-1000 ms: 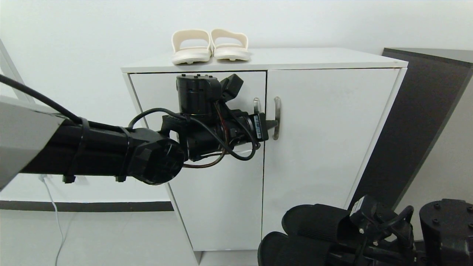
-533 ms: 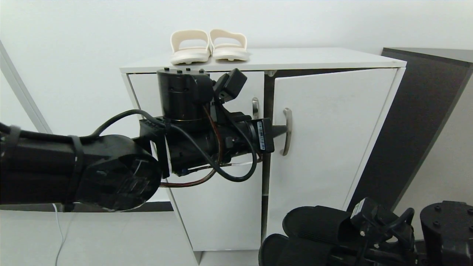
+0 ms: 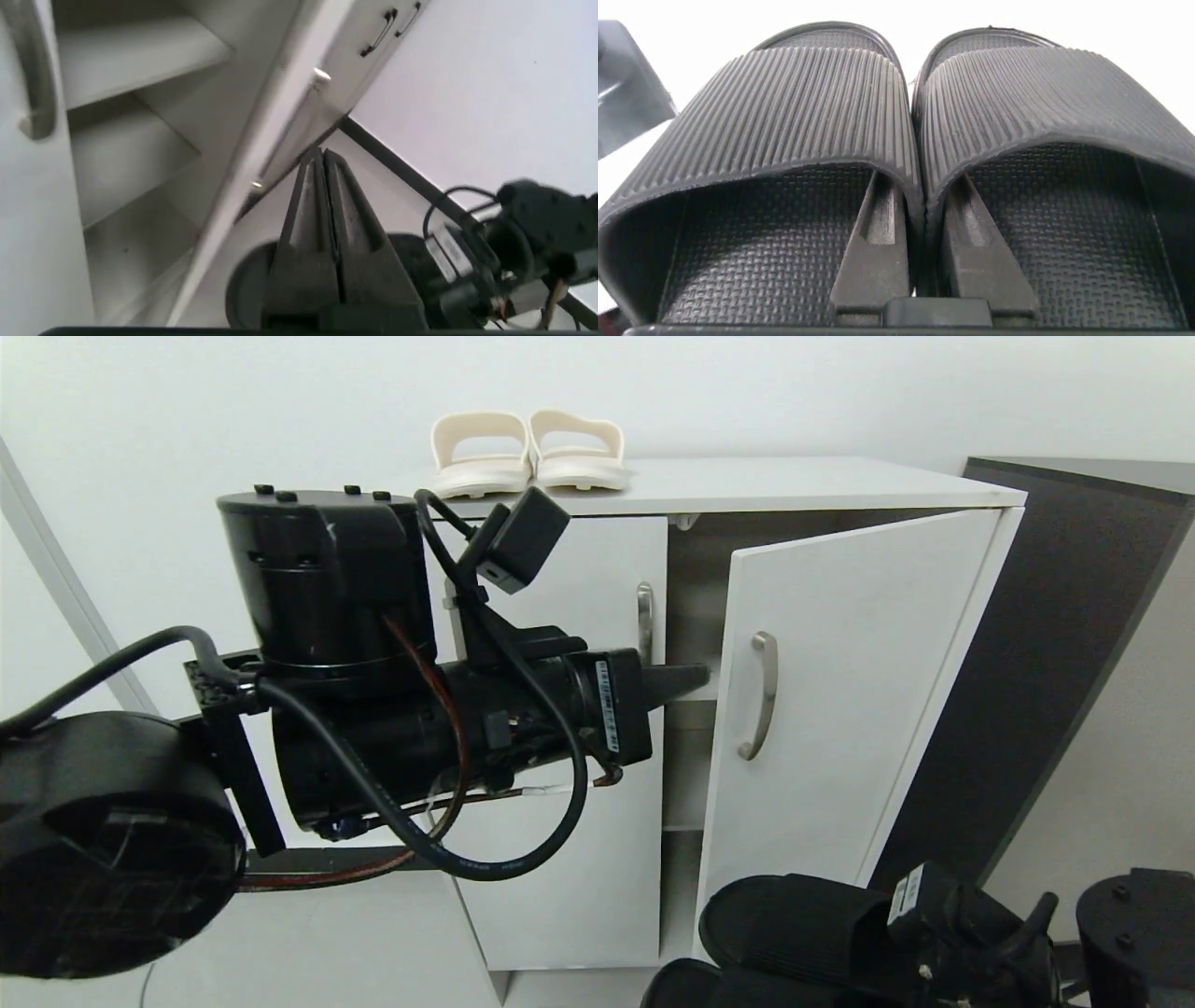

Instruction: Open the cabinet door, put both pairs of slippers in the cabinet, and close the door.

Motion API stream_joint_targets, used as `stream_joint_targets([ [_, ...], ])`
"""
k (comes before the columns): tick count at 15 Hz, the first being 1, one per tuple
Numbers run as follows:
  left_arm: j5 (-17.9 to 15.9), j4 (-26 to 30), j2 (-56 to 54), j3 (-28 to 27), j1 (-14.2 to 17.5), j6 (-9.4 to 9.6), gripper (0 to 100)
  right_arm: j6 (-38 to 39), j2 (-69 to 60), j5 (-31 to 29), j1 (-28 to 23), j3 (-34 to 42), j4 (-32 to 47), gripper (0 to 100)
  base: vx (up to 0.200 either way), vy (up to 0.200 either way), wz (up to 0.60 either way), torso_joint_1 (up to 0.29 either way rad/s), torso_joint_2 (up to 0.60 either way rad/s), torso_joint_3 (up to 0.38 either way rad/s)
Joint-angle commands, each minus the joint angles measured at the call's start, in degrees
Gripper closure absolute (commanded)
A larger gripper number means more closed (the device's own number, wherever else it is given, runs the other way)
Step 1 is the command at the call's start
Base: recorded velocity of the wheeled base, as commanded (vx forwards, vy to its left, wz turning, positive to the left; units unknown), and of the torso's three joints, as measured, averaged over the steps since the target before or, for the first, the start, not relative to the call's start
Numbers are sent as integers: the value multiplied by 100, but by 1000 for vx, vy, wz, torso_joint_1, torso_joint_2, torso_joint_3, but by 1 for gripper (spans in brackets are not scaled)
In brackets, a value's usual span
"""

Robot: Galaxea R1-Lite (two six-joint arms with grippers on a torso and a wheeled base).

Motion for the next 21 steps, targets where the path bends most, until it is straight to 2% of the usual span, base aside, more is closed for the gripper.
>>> stream_joint_targets([
  [1,-60,-1,-51,12,53,-17,100,2,-44,-5,141,50,-5,100,0,0,0,0,0,0],
  [3,-210,-10,309,-216,88,-25,100,2,-53,-5,202,103,-22,100,0,0,0,0,0,0],
  [4,-201,-10,406,-287,123,-25,100,-7,-53,-5,211,112,-22,100,0,0,0,0,0,0],
  [5,-210,-10,705,-577,228,-34,100,2,-44,4,211,121,-22,100,0,0,0,0,0,0],
  [9,-148,-10,1382,-1262,255,-140,100,-7,-44,4,325,209,-22,100,0,0,0,0,0,0],
  [12,-113,-10,1557,-1341,255,-157,100,-7,-44,4,352,217,-5,100,-67,0,0,1,-1,2],
  [14,151,-27,1689,-1447,246,-148,100,-7,-9,4,352,253,-5,100,-200,0,0,7,0,2],
  [15,151,-62,1751,-1473,220,-148,100,-7,8,12,361,270,-5,100,-200,0,0,2,2,2],
  [17,160,-300,1786,-1394,18,-131,100,-7,26,12,387,279,-5,100,-200,0,0,-2,2,2],
  [19,177,-757,1698,-1095,-589,-61,100,-7,44,12,404,279,-5,100,0,0,0,0,0,0],
  [20,195,-827,1680,-1060,-756,-43,100,-7,61,12,404,279,-13,100,0,0,0,0,0,0],
  [21,195,-827,1619,-1060,-782,-43,100,-16,61,12,404,279,-5,100,0,0,0,0,0,0],
])
